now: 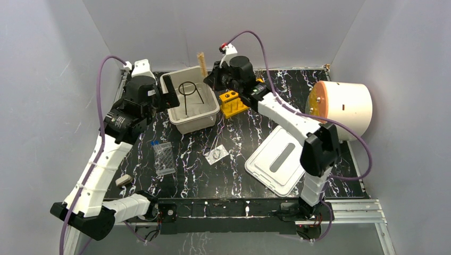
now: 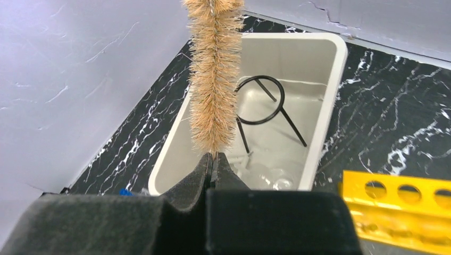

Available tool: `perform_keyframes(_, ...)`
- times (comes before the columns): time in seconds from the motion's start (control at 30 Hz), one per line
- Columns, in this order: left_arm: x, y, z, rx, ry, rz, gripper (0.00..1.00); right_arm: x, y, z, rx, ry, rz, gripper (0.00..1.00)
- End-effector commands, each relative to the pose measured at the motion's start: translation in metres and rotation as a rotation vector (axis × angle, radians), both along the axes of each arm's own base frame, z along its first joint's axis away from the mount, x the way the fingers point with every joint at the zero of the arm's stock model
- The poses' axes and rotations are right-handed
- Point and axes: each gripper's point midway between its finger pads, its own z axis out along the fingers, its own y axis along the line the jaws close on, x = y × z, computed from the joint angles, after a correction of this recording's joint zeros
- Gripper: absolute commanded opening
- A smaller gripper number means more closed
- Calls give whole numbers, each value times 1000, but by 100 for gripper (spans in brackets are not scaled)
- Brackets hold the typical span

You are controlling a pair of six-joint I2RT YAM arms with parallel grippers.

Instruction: Organize the chemistry lab equipment

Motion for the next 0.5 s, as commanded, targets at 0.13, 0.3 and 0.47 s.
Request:
perform_keyframes(0.13, -12, 10, 12, -5, -33, 26, 98, 23, 59, 19, 35, -62, 54, 0)
perform_keyframes(0.3, -15, 20, 10, 14, -18, 81, 98, 29, 94, -10, 11, 4, 56, 0)
perform_keyframes(0.47, -21, 26, 8, 7, -26, 108, 98, 37, 130, -48, -20, 81, 66, 0)
